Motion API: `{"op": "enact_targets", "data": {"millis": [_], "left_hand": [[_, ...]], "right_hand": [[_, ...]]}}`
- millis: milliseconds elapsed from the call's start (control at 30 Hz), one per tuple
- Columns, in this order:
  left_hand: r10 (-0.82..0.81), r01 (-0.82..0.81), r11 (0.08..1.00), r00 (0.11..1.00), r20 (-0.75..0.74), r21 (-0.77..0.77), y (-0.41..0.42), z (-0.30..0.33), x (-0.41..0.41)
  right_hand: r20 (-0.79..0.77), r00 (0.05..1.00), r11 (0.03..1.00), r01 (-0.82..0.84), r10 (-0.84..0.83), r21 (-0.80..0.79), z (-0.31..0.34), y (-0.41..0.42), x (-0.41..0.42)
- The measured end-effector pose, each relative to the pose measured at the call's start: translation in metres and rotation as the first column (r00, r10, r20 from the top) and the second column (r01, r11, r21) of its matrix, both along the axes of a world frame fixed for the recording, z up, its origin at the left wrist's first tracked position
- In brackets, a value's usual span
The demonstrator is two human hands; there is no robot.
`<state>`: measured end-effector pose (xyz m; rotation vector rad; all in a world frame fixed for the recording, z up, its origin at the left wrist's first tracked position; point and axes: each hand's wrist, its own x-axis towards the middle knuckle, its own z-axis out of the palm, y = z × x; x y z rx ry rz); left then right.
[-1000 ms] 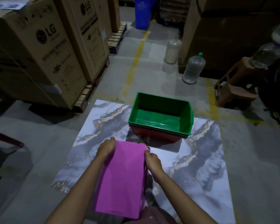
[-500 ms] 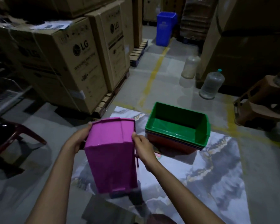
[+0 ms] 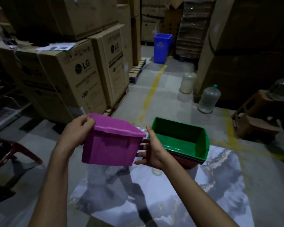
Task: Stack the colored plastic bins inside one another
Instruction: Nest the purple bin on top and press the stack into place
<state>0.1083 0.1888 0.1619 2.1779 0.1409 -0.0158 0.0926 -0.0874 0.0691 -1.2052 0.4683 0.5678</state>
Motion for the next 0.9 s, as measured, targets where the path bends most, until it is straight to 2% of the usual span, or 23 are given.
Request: {"op": "enact_targets", "data": {"millis": [100,167,300,367,467,567,633,733,767,833,900], "left_hand": [[-0.17,0.171,0.985,0.982,0.078,-0.013,-0.015,0.007,-0.004],[-0.277,0.283,0.959,0.953,0.125,-0.028,-0.022,0.01,-0.001],[-0.463,0.465,0.885,0.877,0.129,0.019,-0.038,0.01,0.015],[-0.439,0.438,0.897,0.871,0.223,0.053,-0.051,0.002,0.027],[-0.291,0.304,0.953,0.901,0.323,0.009,-0.076,-0.017,0.051],[-0.293,0.28,0.956,0.875,0.385,0.092,-0.108,-0.036,0.074],[-0.248,0.233,0.968,0.863,0.441,0.088,-0.132,-0.041,0.082],[-0.128,0.134,0.991,0.849,0.514,0.025,-0.164,-0.033,0.085],[-0.122,0.122,0.992,0.831,0.543,0.036,-0.171,-0.03,0.086],[-0.14,0.091,0.99,0.787,0.601,0.112,-0.181,-0.026,0.092],[-0.176,0.055,0.978,0.742,0.647,0.202,-0.186,-0.025,0.101]], "right_hand": [[0.017,1.0,0.999,-0.02,0.02,-0.046,0.004,-0.024,0.005],[0.062,0.997,0.994,0.041,-0.035,-0.102,0.011,-0.04,0.008],[0.227,0.961,0.957,0.206,-0.159,-0.203,0.016,-0.068,0.019],[0.339,0.905,0.915,0.342,-0.258,-0.214,0.014,-0.075,0.02],[0.475,0.777,0.839,0.528,-0.414,-0.132,0.004,-0.076,0.012],[0.583,0.651,0.763,0.642,-0.487,-0.079,-0.011,-0.075,-0.003],[0.609,0.63,0.75,0.656,-0.482,-0.085,-0.022,-0.077,-0.012],[0.595,0.679,0.794,0.598,-0.43,-0.109,-0.025,-0.09,-0.022],[0.577,0.675,0.772,0.624,-0.459,-0.117,-0.021,-0.1,-0.023],[0.546,0.586,0.636,0.762,-0.598,-0.121,-0.007,-0.131,-0.021],[0.553,0.508,0.469,0.854,-0.66,-0.224,0.012,-0.172,-0.025]]}}
